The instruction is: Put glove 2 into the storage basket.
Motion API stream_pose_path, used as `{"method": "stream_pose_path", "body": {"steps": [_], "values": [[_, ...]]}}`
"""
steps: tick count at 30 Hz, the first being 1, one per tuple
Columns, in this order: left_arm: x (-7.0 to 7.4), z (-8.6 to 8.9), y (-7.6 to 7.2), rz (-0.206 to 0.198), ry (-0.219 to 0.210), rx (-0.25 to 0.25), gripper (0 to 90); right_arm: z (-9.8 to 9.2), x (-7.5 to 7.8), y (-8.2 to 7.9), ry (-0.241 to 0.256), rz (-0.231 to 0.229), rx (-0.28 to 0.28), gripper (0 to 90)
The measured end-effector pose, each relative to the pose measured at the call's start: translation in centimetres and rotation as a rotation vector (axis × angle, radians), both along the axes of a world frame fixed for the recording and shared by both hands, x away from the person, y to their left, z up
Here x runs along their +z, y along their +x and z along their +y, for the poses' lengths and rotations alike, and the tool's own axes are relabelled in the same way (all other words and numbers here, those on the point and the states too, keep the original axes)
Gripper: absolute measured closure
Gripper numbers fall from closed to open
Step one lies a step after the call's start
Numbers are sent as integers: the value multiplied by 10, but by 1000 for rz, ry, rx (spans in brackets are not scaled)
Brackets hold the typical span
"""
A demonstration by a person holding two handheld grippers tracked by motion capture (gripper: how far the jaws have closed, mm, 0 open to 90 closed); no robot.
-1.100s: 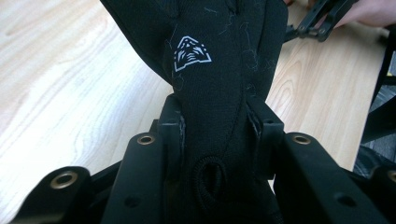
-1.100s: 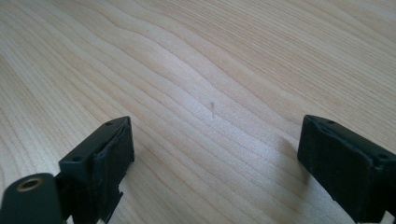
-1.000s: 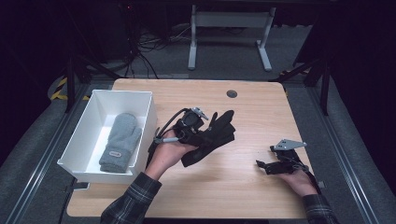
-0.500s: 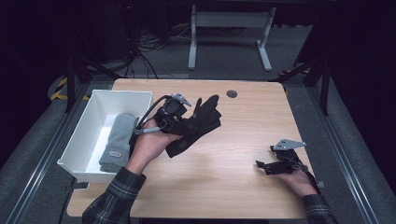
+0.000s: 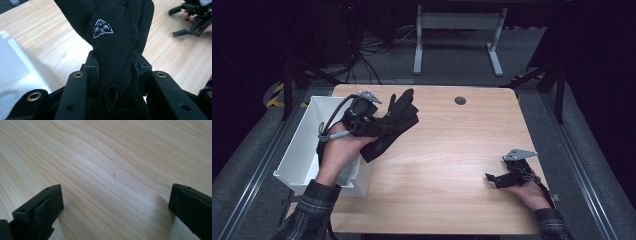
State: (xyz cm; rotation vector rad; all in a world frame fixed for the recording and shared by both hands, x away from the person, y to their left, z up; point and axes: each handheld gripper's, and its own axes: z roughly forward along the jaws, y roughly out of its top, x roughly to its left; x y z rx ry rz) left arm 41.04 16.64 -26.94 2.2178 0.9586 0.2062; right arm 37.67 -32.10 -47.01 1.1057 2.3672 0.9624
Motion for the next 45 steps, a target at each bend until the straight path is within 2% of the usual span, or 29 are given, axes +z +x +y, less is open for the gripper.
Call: {"method": "stream_pose_path", "body": {"steps": [1,2,4,11,16,22,33,38,41,45], "values": [[0,10,0,-2,2,21,655,0,0,0,0,0,0,1],[0,10,0,-2,2,21,655,0,0,0,0,0,0,1],[0,24,0,-5,2,65,655,0,0,0,0,0,-1,1],[-6,59,-1,-1,5,164,655,0,0,0,0,0,-1,1],[-22,82,1,22,8,249,655,0,0,0,0,0,-1,1],[-53,99,6,71,21,324,654,0,0,0,0,0,-1,1],[-105,111,20,172,77,389,647,0,0,0,-1,0,-5,1],[-118,115,22,182,90,401,614,0,0,0,-1,0,-5,1],[-117,114,22,177,99,398,536,0,0,0,-1,0,-5,1],[-114,114,23,166,103,414,350,0,0,0,1,0,-4,1]]}}
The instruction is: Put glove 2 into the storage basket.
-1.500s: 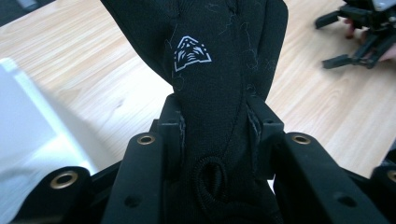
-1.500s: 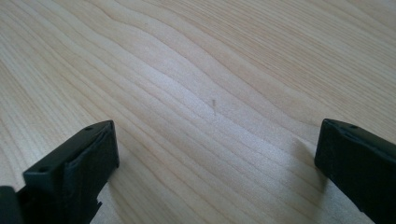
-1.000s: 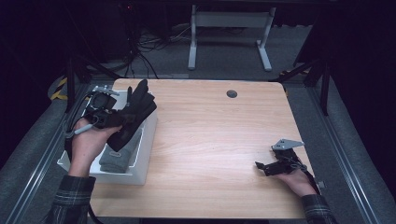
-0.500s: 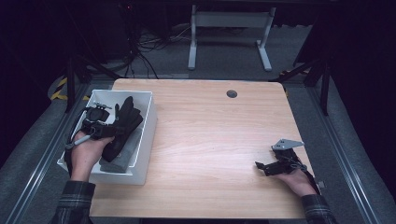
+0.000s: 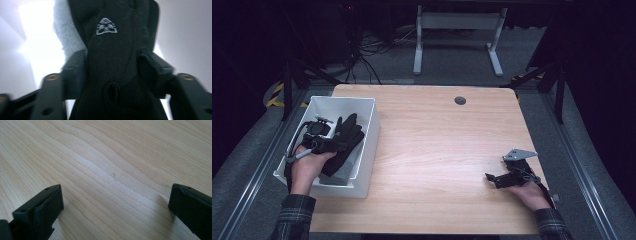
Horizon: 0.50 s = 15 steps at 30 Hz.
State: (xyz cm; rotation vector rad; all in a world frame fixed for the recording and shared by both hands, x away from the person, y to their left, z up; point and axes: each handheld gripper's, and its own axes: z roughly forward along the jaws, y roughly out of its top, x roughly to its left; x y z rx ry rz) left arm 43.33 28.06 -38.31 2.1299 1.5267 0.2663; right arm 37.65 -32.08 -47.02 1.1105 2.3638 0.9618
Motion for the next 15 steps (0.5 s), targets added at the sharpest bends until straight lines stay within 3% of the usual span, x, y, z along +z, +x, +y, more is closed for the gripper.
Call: {"method": "stream_pose_path", "body": {"steps": [4,15], "values": [[6,0,-1,-29,8,5,245,0,0,0,0,0,0,1],[40,-7,-10,-136,-53,-33,195,0,0,0,0,0,0,1]]}}
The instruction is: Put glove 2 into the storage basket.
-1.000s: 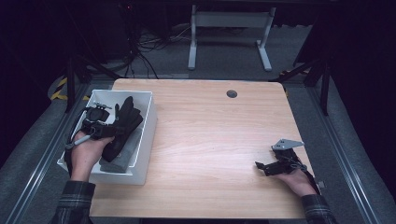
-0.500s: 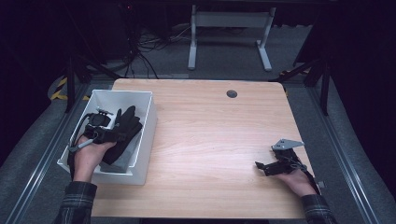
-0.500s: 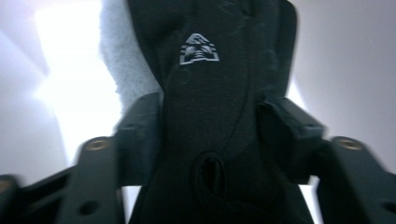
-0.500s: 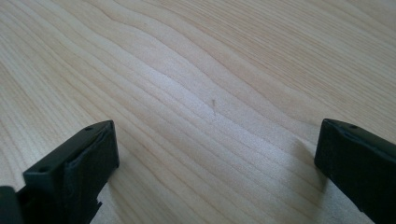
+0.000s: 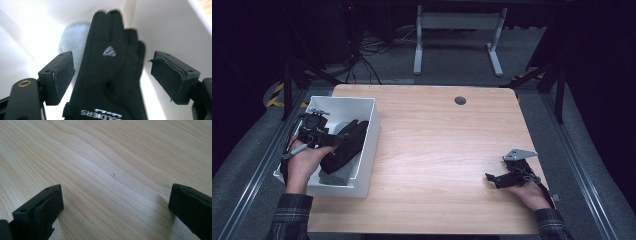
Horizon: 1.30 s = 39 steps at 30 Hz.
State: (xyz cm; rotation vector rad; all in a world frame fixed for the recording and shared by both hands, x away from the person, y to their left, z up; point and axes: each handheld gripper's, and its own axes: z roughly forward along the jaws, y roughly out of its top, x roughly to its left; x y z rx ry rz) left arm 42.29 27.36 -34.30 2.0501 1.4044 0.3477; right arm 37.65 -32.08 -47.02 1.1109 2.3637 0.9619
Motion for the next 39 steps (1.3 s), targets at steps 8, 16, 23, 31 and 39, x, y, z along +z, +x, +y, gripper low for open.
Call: {"method": "stream_pose_path", "body": {"steps": [8,16,23,31,39], "values": [[25,-25,-8,-71,-64,-90,193,0,0,0,-2,-1,-3,1],[33,-60,-13,-99,-98,-179,193,0,0,0,-1,-1,-3,1],[31,-101,-20,-118,-129,-261,193,0,0,0,0,0,-1,1],[18,-144,-27,-105,-135,-345,186,0,0,-1,-2,-1,-1,1],[-13,-190,-36,-71,-124,-436,182,0,0,-1,-1,-2,-3,1]]}}
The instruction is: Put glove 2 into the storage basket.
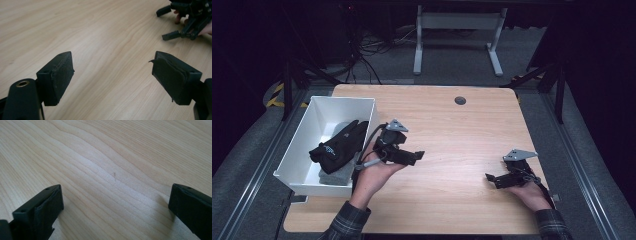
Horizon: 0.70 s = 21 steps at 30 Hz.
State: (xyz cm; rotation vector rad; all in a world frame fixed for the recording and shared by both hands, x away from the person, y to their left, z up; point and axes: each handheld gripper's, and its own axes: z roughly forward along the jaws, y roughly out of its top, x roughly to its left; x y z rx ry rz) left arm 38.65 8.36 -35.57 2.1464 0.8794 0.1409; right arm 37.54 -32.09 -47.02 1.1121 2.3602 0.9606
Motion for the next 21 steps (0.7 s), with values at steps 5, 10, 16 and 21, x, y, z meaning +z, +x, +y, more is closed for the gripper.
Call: {"method": "stream_pose_path", "body": {"steps": [5,10,16,21], "values": [[-24,-18,-2,12,24,-46,181,0,0,0,1,0,0,1],[-50,-27,-3,-1,48,-58,169,0,0,0,1,0,1,1],[-84,-30,-1,-23,114,-60,156,0,0,0,1,0,3,1],[-100,-28,2,-30,135,-47,147,0,0,-1,1,1,4,1]]}}
